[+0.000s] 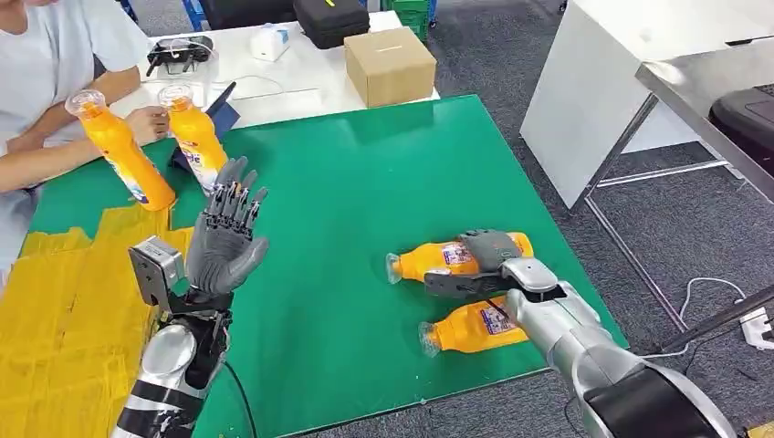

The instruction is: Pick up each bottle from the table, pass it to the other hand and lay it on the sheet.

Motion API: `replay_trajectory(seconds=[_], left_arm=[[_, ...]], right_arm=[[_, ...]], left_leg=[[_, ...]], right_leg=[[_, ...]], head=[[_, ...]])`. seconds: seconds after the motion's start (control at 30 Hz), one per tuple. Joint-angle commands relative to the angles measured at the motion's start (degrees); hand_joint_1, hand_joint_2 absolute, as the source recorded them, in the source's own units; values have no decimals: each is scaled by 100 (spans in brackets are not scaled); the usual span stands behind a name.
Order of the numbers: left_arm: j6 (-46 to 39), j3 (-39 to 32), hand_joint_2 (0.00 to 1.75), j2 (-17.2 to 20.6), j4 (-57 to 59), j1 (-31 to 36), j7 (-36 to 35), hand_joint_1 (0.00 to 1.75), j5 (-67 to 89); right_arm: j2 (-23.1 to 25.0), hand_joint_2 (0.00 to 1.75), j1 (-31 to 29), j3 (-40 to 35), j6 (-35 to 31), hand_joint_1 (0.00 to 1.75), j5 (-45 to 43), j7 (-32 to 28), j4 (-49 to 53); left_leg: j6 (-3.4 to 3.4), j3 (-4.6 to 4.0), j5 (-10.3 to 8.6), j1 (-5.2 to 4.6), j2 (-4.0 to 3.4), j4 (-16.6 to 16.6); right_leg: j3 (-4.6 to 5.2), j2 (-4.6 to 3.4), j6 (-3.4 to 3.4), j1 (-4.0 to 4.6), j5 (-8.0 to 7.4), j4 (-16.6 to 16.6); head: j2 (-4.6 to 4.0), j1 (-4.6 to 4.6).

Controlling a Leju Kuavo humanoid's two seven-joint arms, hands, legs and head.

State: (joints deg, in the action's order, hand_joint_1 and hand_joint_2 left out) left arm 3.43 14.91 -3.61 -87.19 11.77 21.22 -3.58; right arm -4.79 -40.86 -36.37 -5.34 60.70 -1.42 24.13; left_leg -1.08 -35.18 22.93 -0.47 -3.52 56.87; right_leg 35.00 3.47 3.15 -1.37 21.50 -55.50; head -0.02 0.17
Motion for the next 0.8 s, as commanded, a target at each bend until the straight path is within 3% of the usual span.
replay_trajectory(seconds=[0.03,0.13,0.2,0.23,0.33,0.4,0.47,0.53,0.67,0.73,0.8], left_arm=[[-8,-138,175,-1,-176,-191,-146,0,36],[241,-173,175,-33,-357,-350,-348,0,-66],[418,-134,175,-14,-443,-430,-392,0,-171],[420,-110,175,-18,-489,-470,-396,0,-184],[420,-107,175,-18,-488,-472,-396,0,-184],[504,36,175,63,-501,-419,-376,0,-69],[422,244,175,136,-516,-365,-381,0,279],[431,407,175,193,-478,-318,-412,0,361],[390,564,175,249,-424,-264,-414,0,483],[335,655,175,282,-413,-251,-399,0,550],[310,668,175,293,-434,-273,-388,0,548]], right_arm=[[172,175,202,152,-687,175,192,375,197],[245,175,631,757,-2352,175,782,807,1256],[309,175,1016,1157,-2546,175,884,724,2139],[298,175,1184,1257,-2372,175,963,736,2556],[294,175,1205,1264,-2370,175,963,736,2566],[406,175,1436,1639,-2747,175,984,447,3029],[543,175,1843,1970,-3176,175,578,98,3925],[645,175,2217,2110,-3205,175,179,-159,4770],[769,175,2614,2182,-3306,175,-593,-577,5605],[837,175,2829,2163,-2928,175,-1667,-1052,5969],[849,175,2893,2134,-2523,175,-2114,-1132,6049]], left_leg=[[15,6,12,15,19,6],[10,-5,6,10,15,2],[16,-4,16,18,19,6],[12,-14,10,12,16,3],[16,-18,22,16,21,13],[14,-21,17,12,22,7],[12,-35,11,12,34,8],[12,-50,12,12,38,10],[11,-57,12,7,40,6],[9,-68,6,5,38,3],[8,-74,4,3,36,1]], right_leg=[[-6,-39,-21,9,5,1],[7,-25,-14,5,3,1],[4,-41,-22,11,8,0],[12,-29,-16,7,7,-1],[15,-40,-21,9,17,-11],[19,-27,-18,6,16,-8],[30,-11,-17,8,15,-8],[43,-6,-16,8,17,-10],[50,0,-14,3,18,-9],[60,6,-12,3,14,-8],[69,9,-10,3,11,-5]], head=[[0,-2],[0,-4],[0,0],[0,0],[0,-2],[0,-2],[0,-4],[0,-2],[0,-2],[0,-2],[0,0]])
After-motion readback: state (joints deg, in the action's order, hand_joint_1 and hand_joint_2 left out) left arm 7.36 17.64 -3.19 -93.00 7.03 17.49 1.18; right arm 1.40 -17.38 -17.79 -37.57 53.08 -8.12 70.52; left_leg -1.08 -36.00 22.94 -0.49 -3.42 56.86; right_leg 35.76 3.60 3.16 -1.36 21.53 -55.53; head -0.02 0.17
